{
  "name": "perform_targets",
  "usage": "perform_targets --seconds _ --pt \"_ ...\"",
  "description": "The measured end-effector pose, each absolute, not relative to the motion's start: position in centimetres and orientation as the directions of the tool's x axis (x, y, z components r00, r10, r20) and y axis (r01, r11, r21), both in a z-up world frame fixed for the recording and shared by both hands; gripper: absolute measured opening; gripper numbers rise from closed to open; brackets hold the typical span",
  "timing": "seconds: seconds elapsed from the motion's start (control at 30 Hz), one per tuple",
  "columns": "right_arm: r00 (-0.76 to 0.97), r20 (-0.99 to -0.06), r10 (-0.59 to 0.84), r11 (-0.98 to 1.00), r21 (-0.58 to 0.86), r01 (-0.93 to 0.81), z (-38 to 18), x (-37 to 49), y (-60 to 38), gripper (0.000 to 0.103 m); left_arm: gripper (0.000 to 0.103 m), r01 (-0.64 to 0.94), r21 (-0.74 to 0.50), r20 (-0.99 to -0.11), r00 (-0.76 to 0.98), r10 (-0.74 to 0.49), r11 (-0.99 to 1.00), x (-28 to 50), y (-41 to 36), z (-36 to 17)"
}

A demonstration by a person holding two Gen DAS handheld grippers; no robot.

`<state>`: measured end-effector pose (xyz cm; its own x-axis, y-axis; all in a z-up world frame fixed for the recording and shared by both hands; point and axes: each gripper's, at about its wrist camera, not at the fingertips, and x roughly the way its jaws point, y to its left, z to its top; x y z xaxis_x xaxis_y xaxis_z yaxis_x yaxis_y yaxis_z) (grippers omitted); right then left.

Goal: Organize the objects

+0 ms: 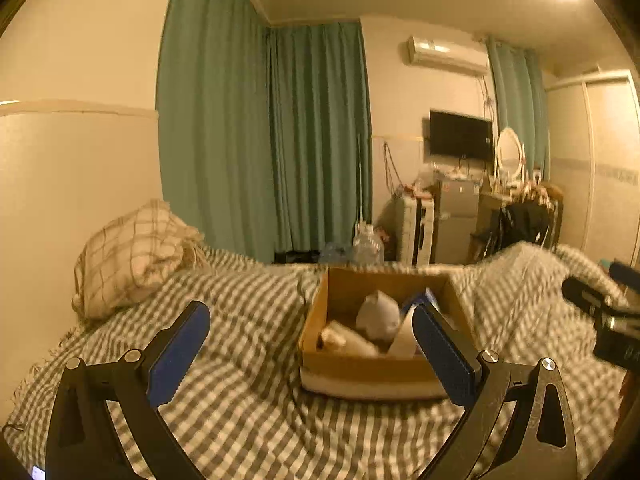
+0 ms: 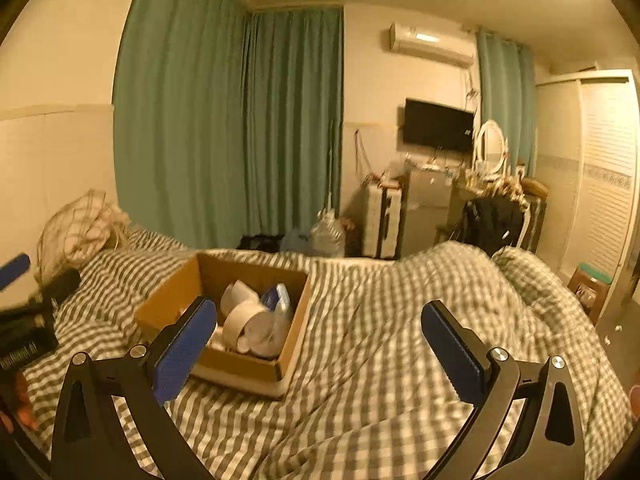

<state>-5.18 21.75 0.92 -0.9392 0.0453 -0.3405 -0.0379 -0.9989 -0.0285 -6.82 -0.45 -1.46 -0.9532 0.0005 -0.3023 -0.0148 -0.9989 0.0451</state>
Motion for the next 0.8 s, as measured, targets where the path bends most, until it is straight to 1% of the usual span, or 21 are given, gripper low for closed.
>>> perform_targets --seconds 0.1,0.27,0.8 --pt "-0.939 -0.340 0.056 -0.998 -0.038 -0.045 0.95 -5.35 21.25 0.103 0.103 -0.010 0.060 -0.320 -0.947 -0.010 -0.998 -7.31 -0.10 -2.12" --pt "-0.938 -0.343 0.058 -0.998 -0.032 -0.050 0.83 -5.61 21.43 0.103 0.103 -0.016 0.048 -0.303 -0.953 0.000 -0.999 -6.80 -0.30 -1.59" --pt "-0.931 -0.361 0.063 -0.998 -0.048 -0.049 0.06 -6.12 21.05 0.103 0.103 -0.025 0.040 -0.318 -0.948 0.011 -0.999 -6.69 0.04 -1.65"
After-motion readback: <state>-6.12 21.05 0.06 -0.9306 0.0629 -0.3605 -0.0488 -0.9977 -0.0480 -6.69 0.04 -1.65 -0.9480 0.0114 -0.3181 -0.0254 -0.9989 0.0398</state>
